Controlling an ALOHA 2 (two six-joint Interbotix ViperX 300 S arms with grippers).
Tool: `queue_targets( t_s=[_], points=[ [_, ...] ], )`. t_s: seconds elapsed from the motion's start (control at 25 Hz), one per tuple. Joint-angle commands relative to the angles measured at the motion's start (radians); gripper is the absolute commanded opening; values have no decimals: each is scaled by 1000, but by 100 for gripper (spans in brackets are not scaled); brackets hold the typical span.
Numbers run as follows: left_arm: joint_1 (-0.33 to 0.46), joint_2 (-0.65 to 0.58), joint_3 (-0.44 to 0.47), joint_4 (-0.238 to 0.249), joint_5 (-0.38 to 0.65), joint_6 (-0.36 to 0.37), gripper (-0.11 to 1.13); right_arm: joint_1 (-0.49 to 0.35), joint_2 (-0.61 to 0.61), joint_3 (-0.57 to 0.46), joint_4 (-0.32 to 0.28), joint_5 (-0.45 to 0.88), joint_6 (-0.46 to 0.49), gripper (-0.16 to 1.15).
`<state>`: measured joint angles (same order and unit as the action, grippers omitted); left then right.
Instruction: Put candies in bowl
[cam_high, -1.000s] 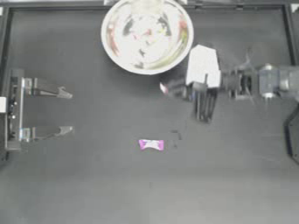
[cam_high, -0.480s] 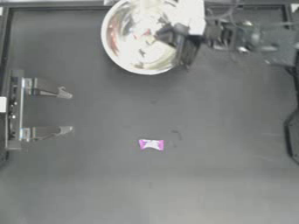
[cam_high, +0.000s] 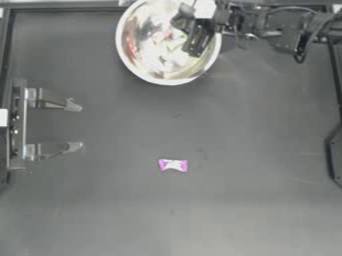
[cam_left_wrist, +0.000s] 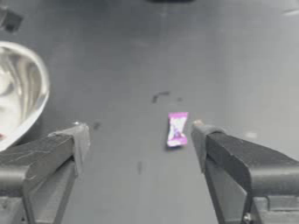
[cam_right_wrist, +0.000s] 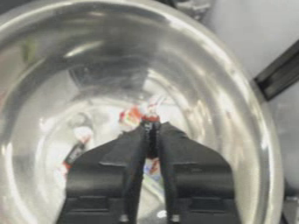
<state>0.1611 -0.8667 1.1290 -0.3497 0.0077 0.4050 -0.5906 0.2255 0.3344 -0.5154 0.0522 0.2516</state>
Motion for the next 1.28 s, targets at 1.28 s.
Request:
queue_targets(
  t_s=[1.28],
  points=[
    [11,0,-20,-2,6,-2,100,298,-749,552,120,-225,14,97]
  ],
)
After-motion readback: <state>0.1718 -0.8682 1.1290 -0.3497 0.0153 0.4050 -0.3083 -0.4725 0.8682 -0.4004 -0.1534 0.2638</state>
